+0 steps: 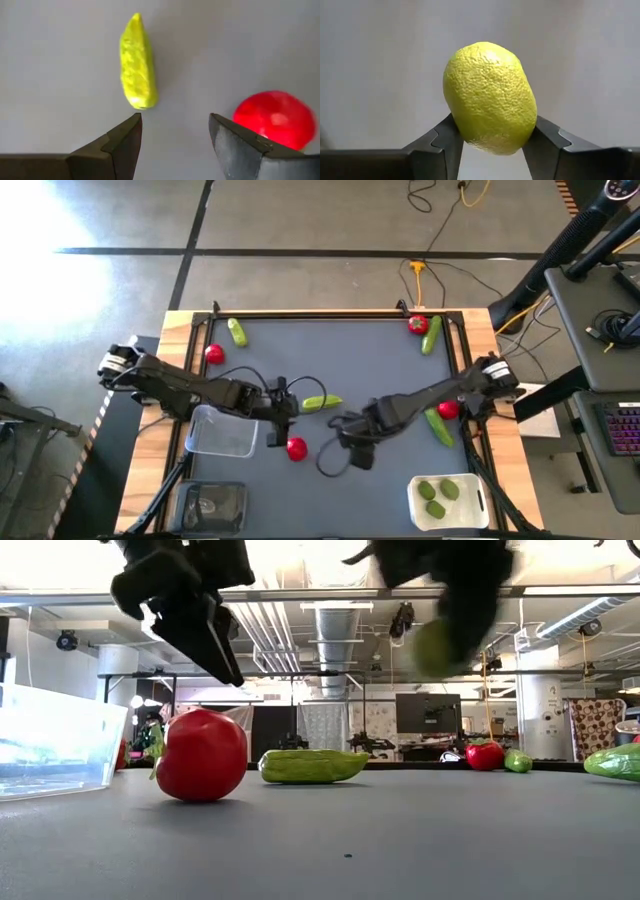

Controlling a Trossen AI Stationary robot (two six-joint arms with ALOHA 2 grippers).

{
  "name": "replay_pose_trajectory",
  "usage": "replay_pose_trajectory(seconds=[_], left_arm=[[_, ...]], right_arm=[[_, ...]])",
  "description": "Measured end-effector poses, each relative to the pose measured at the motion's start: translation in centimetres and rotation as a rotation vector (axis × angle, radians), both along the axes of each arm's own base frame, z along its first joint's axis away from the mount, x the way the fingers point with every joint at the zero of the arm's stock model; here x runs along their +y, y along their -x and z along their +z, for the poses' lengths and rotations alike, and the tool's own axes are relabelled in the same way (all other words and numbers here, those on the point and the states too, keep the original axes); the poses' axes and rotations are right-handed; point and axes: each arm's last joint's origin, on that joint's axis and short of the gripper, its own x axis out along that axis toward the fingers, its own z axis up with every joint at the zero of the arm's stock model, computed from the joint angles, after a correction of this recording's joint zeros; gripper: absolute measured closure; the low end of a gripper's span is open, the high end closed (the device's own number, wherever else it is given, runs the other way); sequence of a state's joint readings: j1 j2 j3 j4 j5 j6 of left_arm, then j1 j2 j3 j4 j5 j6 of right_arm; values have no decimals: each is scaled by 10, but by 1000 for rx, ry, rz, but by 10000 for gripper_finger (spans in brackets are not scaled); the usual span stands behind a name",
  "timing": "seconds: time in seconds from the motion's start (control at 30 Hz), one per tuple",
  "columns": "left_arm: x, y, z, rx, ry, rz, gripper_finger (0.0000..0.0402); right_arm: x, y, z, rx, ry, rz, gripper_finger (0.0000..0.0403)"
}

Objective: Sort produce into baskets
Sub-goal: Put the lime into the white bin, then move the bottom right cucumber to the middle of the table

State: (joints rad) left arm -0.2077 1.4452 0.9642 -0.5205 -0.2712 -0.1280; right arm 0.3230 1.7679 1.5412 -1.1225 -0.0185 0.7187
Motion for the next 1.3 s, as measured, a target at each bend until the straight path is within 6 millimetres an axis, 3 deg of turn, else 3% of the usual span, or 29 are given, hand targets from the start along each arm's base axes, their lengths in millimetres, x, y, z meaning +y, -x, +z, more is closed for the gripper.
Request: replay_pose_trajectory(seconds=[0.17, 0.3, 0.43, 0.57, 0.7, 0.97, 1.13, 1.3], left_arm=[[13, 2, -14, -96, 0, -62, 190], [19, 3, -27, -193, 50, -114, 190], [25, 2, -31, -245, 98, -131, 190], [34, 1, -33, -282, 87, -115, 190], [35, 0, -32, -308, 82, -124, 190], [34, 4, -38, -247, 114, -142, 190], [34, 5, -38, -233, 117, -152, 190], [34, 6, -39, -225, 134, -157, 190]], right_arm=[[30, 29, 11, 252, -270, -176, 246], [69, 53, 16, 486, -440, -327, 251], [111, 87, 18, 713, -494, -338, 251], [134, 121, -4, 882, -438, -296, 251], [137, 138, -33, 940, -399, -292, 251], [118, 155, -77, 985, -318, -329, 231], [115, 156, -81, 990, -349, -275, 182], [121, 143, -62, 1016, -524, -171, 131]])
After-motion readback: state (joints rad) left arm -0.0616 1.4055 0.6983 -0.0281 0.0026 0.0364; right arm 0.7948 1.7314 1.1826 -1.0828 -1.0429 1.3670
